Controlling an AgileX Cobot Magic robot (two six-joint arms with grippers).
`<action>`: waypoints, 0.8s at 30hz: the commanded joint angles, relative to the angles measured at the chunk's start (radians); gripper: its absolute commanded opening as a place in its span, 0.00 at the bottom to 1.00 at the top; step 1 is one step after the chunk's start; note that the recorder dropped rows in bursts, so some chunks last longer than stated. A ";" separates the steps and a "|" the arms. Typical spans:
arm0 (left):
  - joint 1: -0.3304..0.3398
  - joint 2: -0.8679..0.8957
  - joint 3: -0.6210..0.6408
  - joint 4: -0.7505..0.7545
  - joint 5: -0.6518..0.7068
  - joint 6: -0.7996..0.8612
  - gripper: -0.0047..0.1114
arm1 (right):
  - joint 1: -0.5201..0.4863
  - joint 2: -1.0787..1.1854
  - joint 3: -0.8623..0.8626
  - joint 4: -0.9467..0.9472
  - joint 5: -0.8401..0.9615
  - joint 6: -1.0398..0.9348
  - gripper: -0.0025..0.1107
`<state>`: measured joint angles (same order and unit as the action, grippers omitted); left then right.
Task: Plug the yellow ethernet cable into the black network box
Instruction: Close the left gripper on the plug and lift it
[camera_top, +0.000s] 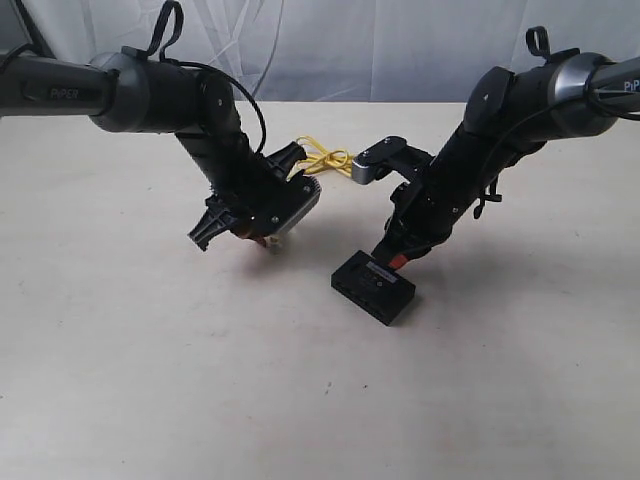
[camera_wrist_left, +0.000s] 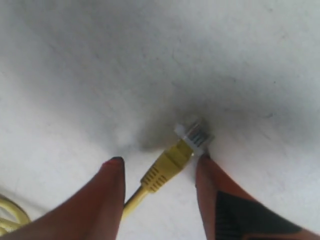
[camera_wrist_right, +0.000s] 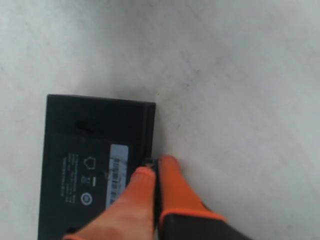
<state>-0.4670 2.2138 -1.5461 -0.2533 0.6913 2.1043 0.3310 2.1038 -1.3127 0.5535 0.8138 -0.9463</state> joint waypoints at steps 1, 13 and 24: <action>-0.018 0.018 0.006 0.018 -0.008 0.024 0.34 | -0.005 0.000 0.004 0.006 -0.006 -0.006 0.01; -0.026 -0.061 0.006 0.024 0.005 -0.254 0.04 | -0.005 0.000 0.004 0.006 -0.014 -0.008 0.01; -0.026 -0.178 0.030 0.115 0.103 -0.716 0.04 | -0.005 0.000 0.004 0.006 -0.012 -0.003 0.01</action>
<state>-0.4888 2.0766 -1.5354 -0.1526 0.7651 1.4938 0.3310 2.1038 -1.3127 0.5572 0.8016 -0.9473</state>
